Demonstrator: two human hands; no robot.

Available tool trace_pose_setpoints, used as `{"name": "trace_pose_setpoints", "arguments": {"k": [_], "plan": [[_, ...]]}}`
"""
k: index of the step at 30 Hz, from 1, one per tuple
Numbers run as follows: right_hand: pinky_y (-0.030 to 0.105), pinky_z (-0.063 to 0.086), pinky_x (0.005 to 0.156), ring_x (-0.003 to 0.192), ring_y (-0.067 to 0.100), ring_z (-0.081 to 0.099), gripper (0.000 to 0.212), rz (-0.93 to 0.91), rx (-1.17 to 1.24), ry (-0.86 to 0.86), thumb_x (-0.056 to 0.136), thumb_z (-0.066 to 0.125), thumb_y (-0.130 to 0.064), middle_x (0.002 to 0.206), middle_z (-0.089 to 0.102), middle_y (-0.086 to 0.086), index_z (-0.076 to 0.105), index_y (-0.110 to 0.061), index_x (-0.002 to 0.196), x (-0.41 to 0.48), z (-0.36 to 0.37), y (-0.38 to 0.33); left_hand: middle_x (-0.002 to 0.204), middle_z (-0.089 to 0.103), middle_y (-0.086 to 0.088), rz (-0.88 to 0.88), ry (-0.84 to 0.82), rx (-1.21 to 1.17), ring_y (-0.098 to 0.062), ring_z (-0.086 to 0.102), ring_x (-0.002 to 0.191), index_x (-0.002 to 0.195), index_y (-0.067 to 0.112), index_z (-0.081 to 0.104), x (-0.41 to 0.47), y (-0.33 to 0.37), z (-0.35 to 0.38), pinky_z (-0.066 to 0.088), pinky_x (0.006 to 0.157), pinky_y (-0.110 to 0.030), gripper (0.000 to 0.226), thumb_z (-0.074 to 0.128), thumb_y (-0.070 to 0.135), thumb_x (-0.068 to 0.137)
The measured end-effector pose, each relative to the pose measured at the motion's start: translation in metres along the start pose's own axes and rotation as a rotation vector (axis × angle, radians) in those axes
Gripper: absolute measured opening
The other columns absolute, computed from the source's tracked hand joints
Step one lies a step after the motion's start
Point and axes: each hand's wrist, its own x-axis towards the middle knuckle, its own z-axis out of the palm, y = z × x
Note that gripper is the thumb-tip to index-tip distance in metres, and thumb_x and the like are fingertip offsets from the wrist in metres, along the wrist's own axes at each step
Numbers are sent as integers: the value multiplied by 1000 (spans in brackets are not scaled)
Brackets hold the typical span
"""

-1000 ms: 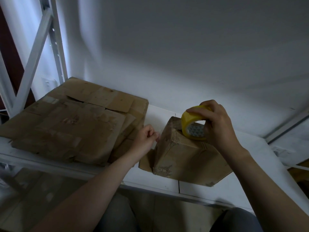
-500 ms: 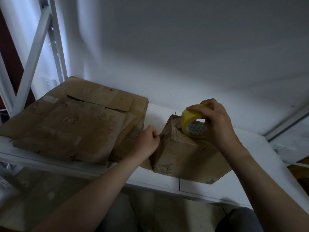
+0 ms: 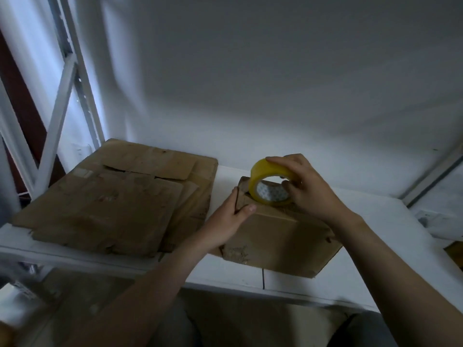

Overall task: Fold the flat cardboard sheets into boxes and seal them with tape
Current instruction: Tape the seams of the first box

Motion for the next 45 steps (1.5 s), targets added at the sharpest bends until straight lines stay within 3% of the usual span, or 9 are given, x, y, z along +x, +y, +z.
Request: {"name": "trace_pose_setpoints", "arguments": {"k": [4, 6, 9, 14, 19, 24, 34, 37, 45], "plan": [[40, 54, 92, 112, 17, 59, 61, 32, 137, -50, 99, 64, -17, 123, 52, -7, 42, -44, 148, -3, -9, 12, 167, -4, 16, 86, 96, 268, 3, 6, 146, 162, 26, 3, 8, 12, -18, 16, 119, -27, 75, 47, 46, 104], [44, 54, 90, 109, 19, 60, 60, 14, 143, -48, 98, 65, -19, 119, 53, -6, 42, -43, 149, -1, -10, 15, 169, 7, 11, 130, 80, 319, 3, 12, 147, 162, 26, 5, 15, 21, -21, 21, 122, -29, 72, 48, 35, 106], [38, 53, 88, 105, 15, 56, 61, -17, 127, -54, 98, 65, -18, 114, 53, -7, 42, -40, 151, 1, -12, 19, 157, 40, 7, 134, 33, 317, -2, 38, 140, 161, 24, 14, 19, 24, -15, 36, 116, -28, 69, 52, 33, 104], [15, 42, 81, 99, 2, 48, 65, -19, 95, -112, 98, 59, -10, 109, 43, -12, 39, -41, 151, 4, -16, 22, 130, 53, 6, 120, 89, 499, 6, 50, 106, 152, 10, 34, 13, 33, -9, 32, 87, 3, 47, 43, 25, 108], [17, 42, 73, 93, 9, 47, 65, -2, -44, -246, 97, 60, -13, 107, 41, -10, 40, -50, 146, 11, -44, 14, 146, 50, -1, 114, 41, 673, -15, 55, 124, 152, 21, 30, 22, 33, -4, 48, 105, -35, 51, 29, 46, 108], [22, 42, 75, 92, 10, 47, 57, 55, -171, -357, 99, 61, -21, 108, 45, -7, 42, -56, 141, 4, -77, 24, 166, 24, -4, 82, -18, 824, -25, 33, 148, 161, 32, 5, 22, 41, -3, 34, 118, -43, 60, 25, 49, 107], [25, 53, 92, 114, 19, 58, 67, 24, 387, 59, 96, 68, -16, 115, 54, 0, 40, -42, 151, -68, -40, 71, 167, 20, 6, 118, -17, 865, -17, 29, 150, 161, 29, 9, 23, 43, -3, 34, 118, -42, 60, 25, 49, 107], [20, 51, 93, 116, 18, 58, 67, 3, 398, 71, 97, 66, -16, 117, 54, -2, 38, -39, 153, -70, -37, 72, 168, 7, 11, 105, -28, 883, -9, 6, 154, 162, 28, 7, 25, 50, 3, 22, 124, -45, 62, 28, 48, 107], [36, 58, 88, 112, 16, 57, 59, -16, 362, 87, 95, 67, -8, 115, 54, -4, 51, -35, 145, -60, -39, 64, 170, 0, 3, 114, -26, 930, -7, -2, 154, 162, 16, 1, 28, 56, 21, 19, 125, -39, 85, 34, 63, 99]]}}
